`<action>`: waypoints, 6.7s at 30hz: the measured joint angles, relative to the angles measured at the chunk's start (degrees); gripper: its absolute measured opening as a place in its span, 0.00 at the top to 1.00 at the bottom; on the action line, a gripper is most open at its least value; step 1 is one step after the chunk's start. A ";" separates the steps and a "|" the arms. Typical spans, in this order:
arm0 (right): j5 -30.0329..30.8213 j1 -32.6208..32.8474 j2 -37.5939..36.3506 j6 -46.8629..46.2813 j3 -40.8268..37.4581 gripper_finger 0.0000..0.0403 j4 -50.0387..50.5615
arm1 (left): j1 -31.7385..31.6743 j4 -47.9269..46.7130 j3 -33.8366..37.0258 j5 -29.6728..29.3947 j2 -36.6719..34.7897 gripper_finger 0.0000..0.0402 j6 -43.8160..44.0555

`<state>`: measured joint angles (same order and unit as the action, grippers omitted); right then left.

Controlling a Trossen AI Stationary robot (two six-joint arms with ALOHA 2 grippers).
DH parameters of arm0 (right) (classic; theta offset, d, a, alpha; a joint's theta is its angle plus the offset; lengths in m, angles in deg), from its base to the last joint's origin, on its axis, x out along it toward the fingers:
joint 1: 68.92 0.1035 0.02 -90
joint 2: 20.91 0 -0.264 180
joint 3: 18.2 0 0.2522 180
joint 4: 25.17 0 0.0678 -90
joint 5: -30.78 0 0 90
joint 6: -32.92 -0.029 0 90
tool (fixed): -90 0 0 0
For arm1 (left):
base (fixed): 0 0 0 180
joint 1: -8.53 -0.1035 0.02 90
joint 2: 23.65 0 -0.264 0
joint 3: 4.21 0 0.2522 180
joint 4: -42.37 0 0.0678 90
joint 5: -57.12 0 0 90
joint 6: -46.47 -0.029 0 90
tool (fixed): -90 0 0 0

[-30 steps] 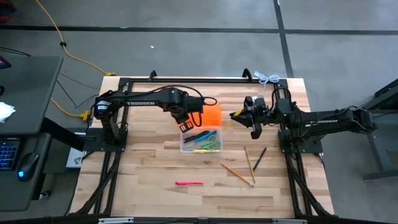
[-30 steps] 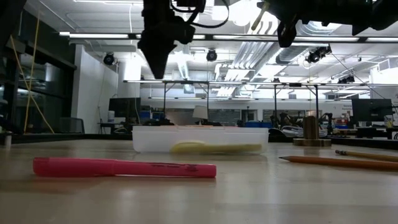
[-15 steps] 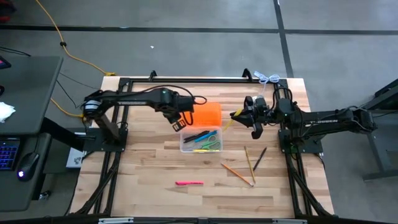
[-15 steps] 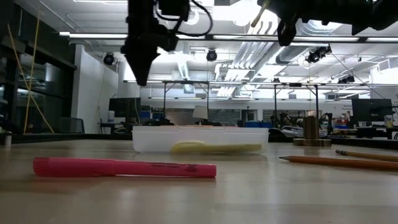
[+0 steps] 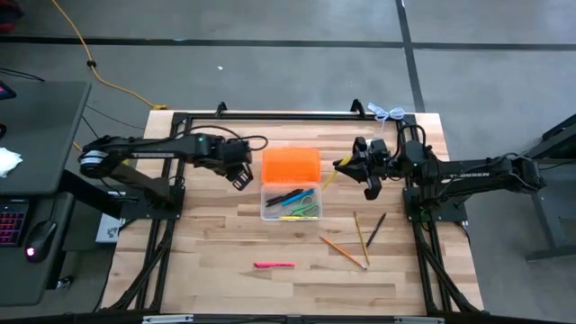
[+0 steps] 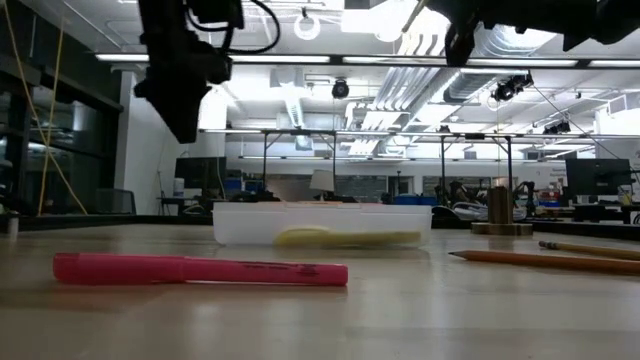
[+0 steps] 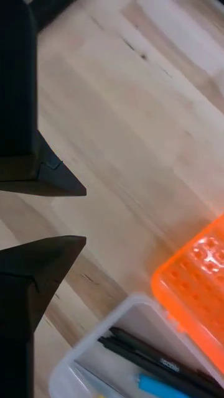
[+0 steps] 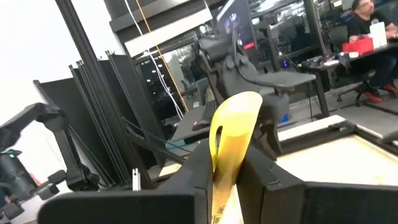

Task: Pick & place school supplies into a supply box
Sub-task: Put the yellow pen into the orange supply box, then put the yellow pencil into the orange supply box

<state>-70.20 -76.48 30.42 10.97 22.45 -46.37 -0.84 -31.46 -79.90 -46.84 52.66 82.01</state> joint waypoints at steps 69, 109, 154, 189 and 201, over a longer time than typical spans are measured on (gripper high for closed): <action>7.43 8.70 36.93 13.46 40.24 0.90 41.22 | 0.02 33.70 39.39 -0.63 -43.93 0.65 1.01; 7.74 8.29 55.39 29.36 66.40 0.88 76.96 | 0.00 33.79 39.37 -0.77 -43.91 0.65 0.75; 5.40 7.11 66.60 32.52 67.76 0.87 80.91 | 0.02 34.71 39.37 -1.71 -43.93 0.65 -0.78; 3.43 7.15 69.07 33.67 67.76 0.87 80.13 | 0.00 34.69 39.37 -1.66 -43.93 0.65 -0.76; 3.71 7.17 69.07 34.07 67.76 0.78 80.13 | 0.00 34.71 39.37 -1.62 -43.92 0.65 -0.76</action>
<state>-66.50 -69.31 99.49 45.04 90.21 33.76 -0.83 3.25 -40.54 -48.45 8.74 81.26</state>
